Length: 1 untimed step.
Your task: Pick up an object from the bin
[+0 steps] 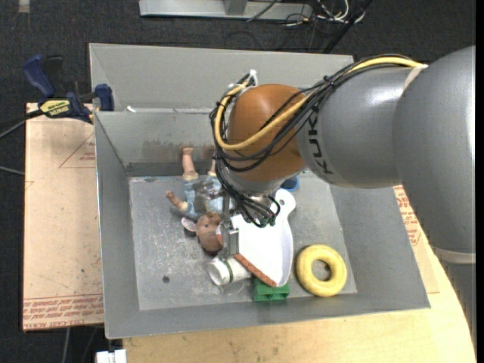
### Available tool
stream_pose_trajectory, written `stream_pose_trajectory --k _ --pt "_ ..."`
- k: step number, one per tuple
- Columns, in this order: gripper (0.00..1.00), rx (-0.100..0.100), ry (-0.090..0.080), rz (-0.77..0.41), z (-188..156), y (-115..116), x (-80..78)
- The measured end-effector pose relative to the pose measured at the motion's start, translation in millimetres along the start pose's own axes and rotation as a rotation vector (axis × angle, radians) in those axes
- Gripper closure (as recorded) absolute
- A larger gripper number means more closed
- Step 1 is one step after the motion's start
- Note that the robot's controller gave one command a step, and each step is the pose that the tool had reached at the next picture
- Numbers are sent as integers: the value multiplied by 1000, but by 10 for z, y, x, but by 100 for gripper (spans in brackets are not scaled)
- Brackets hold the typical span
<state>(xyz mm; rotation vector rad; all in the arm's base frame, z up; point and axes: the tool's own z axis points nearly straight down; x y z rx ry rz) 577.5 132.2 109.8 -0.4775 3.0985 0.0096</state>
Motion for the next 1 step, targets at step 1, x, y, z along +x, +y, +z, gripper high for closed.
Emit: stream_pose_trajectory --k 1 --pt "100 -7 -17 244 322 -74 23"
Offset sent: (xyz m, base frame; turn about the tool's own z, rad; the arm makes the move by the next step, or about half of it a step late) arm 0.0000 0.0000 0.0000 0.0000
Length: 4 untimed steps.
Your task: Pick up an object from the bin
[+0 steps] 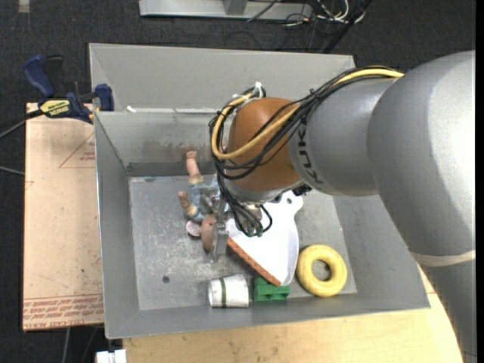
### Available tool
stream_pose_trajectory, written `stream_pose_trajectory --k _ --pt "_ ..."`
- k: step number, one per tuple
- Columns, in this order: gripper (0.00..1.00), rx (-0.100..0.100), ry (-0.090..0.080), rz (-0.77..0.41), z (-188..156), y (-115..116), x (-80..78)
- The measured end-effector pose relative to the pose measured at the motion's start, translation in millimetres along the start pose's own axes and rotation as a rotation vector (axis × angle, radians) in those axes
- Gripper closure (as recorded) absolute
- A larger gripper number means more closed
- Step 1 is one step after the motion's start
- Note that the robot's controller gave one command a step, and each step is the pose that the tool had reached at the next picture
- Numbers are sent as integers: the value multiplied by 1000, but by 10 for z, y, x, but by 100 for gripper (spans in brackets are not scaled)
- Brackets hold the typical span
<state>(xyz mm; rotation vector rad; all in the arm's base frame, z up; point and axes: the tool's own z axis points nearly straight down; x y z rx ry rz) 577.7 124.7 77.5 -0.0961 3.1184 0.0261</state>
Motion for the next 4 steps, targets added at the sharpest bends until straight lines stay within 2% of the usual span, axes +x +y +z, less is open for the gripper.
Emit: stream_pose_trajectory --k 1,2,4 --pt "100 0 0 0 0 0 0" --pt "100 3 10 3 -322 -3 11" --pt "100 2 6 -41 -1068 -74 -31"
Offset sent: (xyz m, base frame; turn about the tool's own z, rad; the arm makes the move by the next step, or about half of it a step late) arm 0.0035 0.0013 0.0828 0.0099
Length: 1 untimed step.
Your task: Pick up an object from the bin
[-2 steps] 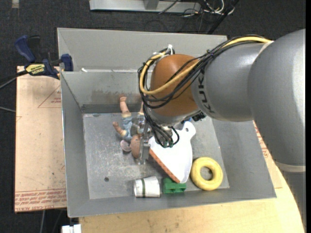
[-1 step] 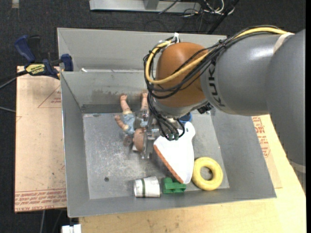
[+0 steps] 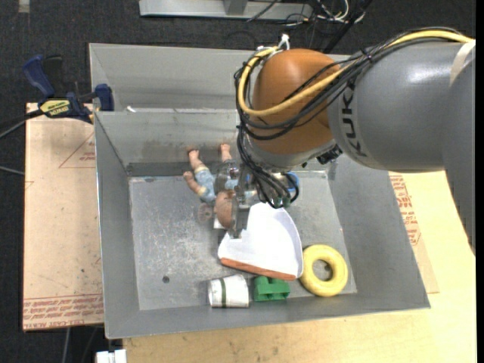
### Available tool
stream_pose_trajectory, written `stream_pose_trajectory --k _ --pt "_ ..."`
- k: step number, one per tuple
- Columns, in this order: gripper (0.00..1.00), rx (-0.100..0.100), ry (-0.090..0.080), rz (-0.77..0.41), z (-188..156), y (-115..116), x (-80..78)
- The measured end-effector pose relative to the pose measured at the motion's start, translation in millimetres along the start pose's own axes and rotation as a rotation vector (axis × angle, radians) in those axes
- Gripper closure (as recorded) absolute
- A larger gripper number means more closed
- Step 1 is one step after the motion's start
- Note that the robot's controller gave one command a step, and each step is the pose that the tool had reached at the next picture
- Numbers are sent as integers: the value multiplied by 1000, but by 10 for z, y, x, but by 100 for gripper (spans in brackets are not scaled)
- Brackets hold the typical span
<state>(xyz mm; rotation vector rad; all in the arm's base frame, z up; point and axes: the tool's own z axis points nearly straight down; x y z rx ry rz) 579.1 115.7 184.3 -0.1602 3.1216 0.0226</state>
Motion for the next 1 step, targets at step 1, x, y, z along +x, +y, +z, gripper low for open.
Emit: stream_pose_trajectory --k 1 --pt "100 0 3 -10 -375 30 -7"
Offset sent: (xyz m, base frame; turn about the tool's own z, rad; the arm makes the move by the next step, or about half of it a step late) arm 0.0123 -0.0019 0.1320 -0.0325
